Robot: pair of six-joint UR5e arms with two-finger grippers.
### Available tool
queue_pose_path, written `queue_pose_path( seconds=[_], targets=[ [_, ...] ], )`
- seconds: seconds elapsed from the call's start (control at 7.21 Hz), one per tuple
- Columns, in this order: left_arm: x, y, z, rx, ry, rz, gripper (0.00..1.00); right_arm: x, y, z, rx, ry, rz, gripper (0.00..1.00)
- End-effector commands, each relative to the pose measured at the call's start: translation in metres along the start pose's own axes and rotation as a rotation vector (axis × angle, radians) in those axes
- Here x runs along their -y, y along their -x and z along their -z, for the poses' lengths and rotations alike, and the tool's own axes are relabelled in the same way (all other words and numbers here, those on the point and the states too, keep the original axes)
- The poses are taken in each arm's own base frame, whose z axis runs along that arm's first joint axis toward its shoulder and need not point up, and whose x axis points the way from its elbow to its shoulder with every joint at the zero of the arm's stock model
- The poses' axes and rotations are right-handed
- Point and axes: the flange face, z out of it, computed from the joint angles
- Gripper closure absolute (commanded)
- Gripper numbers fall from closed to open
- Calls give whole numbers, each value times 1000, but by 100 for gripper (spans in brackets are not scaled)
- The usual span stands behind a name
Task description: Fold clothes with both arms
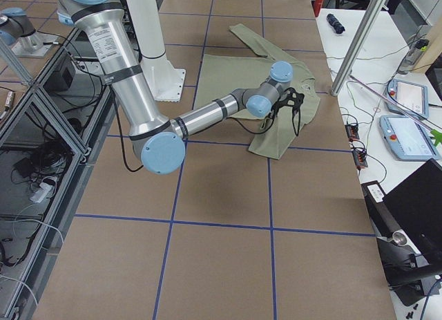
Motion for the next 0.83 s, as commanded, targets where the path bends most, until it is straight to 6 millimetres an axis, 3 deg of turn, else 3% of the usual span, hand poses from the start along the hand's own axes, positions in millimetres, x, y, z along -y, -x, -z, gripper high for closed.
queue_pose_path(
  seconds=[0.0, 0.28, 0.55, 0.69],
  targets=[
    [0, 0, -1, -1, 1, 0, 0, -38, 129, -4, 79, -98, -62, 100],
    [0, 0, 1, 0, -2, -1, 0, -68, 262, -13, 133, -123, -85, 100],
    [1, -1, 0, -2, -1, -2, 0, -140, 332, -78, 95, -122, -32, 100],
    [0, 0, 1, -1, -1, 0, 0, -162, 342, -100, 80, -152, -18, 100]
  ],
)
